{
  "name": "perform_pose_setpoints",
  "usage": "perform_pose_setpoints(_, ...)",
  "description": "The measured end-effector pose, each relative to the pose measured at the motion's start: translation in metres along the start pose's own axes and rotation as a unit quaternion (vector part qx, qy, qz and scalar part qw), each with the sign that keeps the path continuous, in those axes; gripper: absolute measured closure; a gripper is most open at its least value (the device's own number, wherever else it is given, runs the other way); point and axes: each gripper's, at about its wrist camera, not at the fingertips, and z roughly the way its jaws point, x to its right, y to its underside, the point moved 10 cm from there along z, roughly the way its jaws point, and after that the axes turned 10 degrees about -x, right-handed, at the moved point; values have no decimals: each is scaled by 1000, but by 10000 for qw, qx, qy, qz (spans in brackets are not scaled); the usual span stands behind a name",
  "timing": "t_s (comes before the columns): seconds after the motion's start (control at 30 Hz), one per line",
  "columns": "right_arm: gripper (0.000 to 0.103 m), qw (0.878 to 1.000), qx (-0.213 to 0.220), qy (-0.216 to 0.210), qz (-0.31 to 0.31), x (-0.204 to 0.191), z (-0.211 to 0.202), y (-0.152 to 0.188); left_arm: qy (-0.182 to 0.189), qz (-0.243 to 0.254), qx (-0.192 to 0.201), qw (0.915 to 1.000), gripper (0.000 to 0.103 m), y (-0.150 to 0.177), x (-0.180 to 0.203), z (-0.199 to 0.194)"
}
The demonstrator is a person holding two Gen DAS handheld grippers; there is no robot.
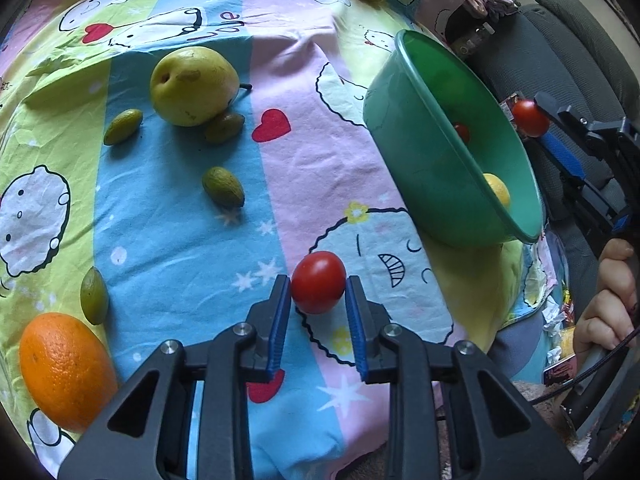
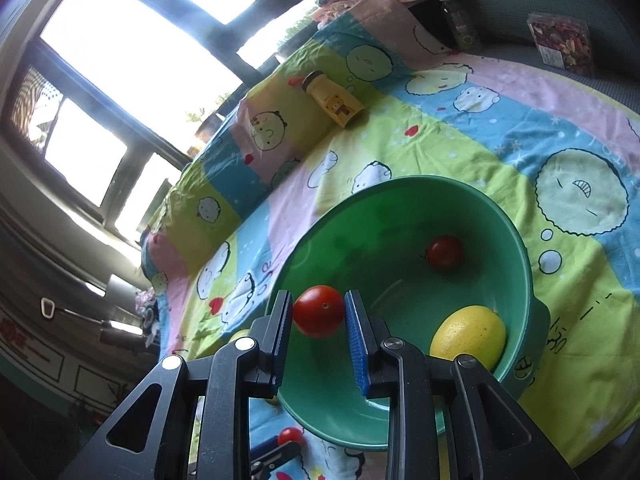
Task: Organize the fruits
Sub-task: 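Hold both cherry tomatoes above the green basin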
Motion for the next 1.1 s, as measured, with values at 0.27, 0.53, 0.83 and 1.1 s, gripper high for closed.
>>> perform_pose_setpoints(0.27,74,9999,-23,27,111,6,-1,-1,307,130,513,9981,76,-21,32,-38)
perform_pose_setpoints(0.53,74,9997,-50,98,205,16,-4,-1,728,236,1015,9919,76,-54,72,-65)
perform_pose_setpoints(0.83,74,9982,-144,139,566,42,-7,-4,976,529,978,9890,76,-75,113,-50)
perform_pose_setpoints(1.1,74,9968,-172,282,731,58,-8,-6,973,648,878,9892,76,-83,130,-28)
